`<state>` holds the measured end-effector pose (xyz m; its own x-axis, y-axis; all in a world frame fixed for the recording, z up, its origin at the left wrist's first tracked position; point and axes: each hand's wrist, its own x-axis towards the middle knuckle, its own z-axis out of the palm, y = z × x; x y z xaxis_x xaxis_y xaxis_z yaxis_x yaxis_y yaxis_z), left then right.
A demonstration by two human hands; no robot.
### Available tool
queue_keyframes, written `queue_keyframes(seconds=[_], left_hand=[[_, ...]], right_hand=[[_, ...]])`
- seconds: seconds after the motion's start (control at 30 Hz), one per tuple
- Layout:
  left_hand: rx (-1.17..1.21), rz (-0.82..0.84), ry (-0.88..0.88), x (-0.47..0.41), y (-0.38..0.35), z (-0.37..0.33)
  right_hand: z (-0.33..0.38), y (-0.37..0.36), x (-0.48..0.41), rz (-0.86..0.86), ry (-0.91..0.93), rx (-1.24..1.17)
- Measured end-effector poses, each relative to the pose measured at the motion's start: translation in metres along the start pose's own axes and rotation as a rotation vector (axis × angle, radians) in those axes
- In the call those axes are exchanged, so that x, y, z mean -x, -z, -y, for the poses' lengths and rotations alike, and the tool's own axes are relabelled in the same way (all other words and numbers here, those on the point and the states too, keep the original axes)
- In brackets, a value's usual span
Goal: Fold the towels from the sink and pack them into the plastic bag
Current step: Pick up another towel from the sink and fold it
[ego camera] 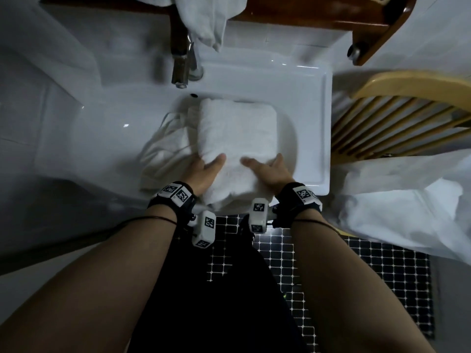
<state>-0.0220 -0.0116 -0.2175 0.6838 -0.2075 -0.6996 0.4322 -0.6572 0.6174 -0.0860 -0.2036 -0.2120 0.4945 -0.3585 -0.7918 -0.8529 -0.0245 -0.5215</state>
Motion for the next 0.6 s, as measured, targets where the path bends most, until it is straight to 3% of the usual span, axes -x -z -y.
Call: queue_keyframes(seconds=[0.17,0.3,0.4,0.5,0.6], left_hand=[[0.014,0.001,-0.044,0.014,0.008,-0.009],[0.238,-0.092,-0.108,0.033,0.01,-0.011],[0.384,-0.008,-0.027,0.044,0.007,-0.013],[0.51,0.046,0.007,0.054,0.001,-0.019],[0.445,0.006,-0.028,0.073,-0.007,-0.035]], right_hand=[[-0.004,-0.005,0.013,0.089,0.094,-0.402],[-0.009,-0.011,0.02,0.297,0.237,-0.591],[-0.006,-0.003,0.036,0.398,0.254,-0.724],[0.009,0.016,0.061,0.379,0.239,-0.833],[0.024,0.038,0.076,0.34,0.225,-0.822]])
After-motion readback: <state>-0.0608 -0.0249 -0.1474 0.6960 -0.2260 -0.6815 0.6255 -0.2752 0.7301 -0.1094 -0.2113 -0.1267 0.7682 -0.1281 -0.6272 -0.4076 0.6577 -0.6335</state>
